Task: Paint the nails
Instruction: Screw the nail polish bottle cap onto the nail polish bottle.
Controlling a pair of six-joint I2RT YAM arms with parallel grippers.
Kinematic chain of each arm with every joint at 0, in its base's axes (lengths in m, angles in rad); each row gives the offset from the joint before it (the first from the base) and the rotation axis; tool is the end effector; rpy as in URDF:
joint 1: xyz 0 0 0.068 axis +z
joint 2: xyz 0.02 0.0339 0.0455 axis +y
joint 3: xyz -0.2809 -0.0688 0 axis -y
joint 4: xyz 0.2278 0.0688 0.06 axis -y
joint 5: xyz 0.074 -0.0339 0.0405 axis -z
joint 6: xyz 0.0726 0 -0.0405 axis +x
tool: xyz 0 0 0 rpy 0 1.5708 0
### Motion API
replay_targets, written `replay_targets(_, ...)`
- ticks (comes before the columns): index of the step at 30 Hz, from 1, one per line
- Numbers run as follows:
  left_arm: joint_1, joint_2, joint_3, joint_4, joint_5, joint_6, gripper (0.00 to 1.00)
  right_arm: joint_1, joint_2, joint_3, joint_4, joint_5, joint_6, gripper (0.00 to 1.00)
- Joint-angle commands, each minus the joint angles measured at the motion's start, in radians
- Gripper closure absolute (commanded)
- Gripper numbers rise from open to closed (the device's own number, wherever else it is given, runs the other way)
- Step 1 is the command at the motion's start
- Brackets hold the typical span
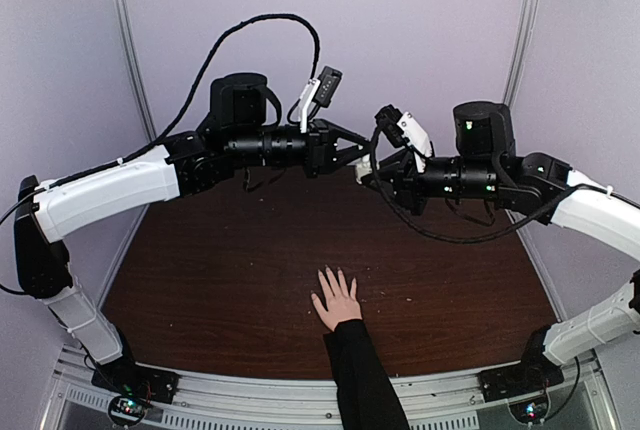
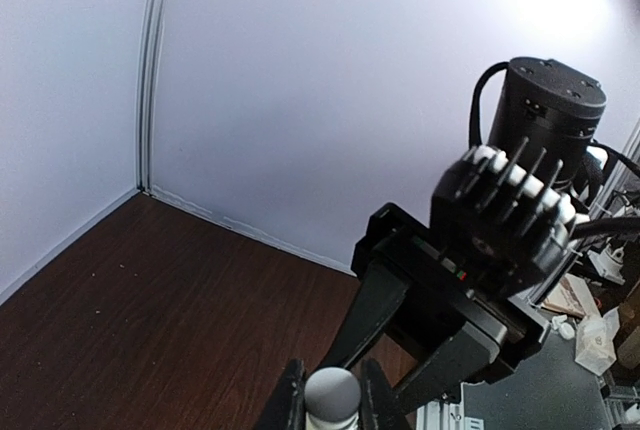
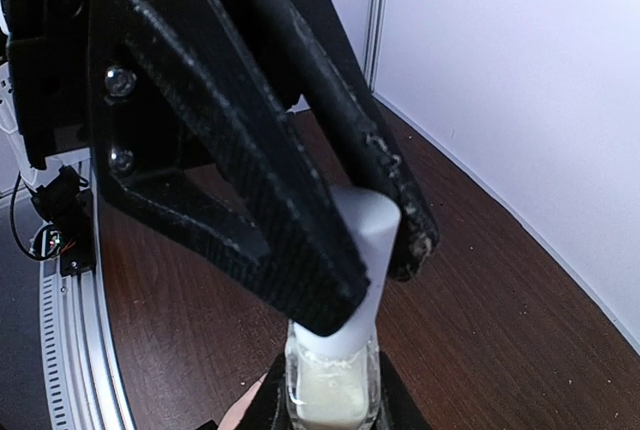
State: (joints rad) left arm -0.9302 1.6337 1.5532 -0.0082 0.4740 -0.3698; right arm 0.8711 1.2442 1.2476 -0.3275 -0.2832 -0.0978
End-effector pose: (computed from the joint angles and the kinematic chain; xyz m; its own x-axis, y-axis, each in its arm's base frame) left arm 0.2170 -0.3466 0.4231 -0.4054 0.0058 -0.9141 0.8994 0.1816 -0.3977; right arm 0.1736 0.2378 0.3946 -0.1157 -0.2831 -0.9521 -0.9208 0.3899 -0.0040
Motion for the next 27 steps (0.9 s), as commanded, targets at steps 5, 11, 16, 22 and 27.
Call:
replay_targets(5,0.002,-0.014,-0.002,0.022,0.052,0.050,1.00,0.006,0.010,0.049,0.004,0.005,0.016,1.00)
replay_targets(11,-0.007,-0.005,-0.015,-0.017,0.082,0.102,1.00,0.005,0.023,0.079,-0.010,-0.015,0.022,1.00)
replay_targets(16,-0.020,0.003,-0.024,-0.056,0.080,0.142,1.00,0.002,0.024,0.104,-0.019,-0.030,0.016,1.00)
replay_targets(22,-0.021,0.005,-0.047,-0.036,0.117,0.136,1.00,-0.002,0.010,0.118,-0.008,-0.119,-0.008,1.00)
replay_targets(27,-0.019,0.021,-0.048,-0.032,0.217,0.145,1.00,-0.001,-0.015,0.115,0.018,-0.240,-0.039,1.00)
